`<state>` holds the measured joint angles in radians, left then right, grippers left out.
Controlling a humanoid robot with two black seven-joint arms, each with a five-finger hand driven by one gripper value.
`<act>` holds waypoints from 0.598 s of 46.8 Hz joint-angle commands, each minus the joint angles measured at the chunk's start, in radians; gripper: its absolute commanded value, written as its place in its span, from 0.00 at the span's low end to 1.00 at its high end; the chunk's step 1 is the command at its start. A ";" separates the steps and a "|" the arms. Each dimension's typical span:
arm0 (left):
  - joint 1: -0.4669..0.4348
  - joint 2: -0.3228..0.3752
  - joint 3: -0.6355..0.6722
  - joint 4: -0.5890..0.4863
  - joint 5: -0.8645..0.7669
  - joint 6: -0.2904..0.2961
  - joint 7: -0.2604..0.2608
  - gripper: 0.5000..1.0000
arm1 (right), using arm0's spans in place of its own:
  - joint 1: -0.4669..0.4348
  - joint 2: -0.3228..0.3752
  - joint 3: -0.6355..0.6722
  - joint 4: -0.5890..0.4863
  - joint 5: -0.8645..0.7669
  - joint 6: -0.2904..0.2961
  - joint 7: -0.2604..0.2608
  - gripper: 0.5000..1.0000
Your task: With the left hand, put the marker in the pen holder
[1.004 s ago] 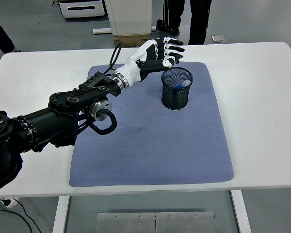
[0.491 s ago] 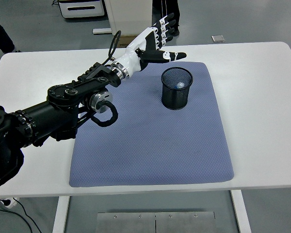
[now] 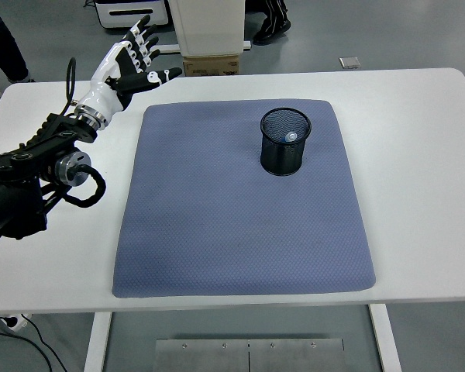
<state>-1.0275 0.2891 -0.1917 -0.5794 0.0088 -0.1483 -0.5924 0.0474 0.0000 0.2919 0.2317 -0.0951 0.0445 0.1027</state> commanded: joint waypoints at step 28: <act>0.222 0.228 -0.134 0.000 -0.177 -0.139 0.079 1.00 | 0.000 0.000 0.000 0.000 0.000 0.000 0.000 1.00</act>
<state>-0.8265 0.4997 -0.3194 -0.5797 -0.1523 -0.2871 -0.5182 0.0475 0.0000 0.2914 0.2315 -0.0951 0.0444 0.1027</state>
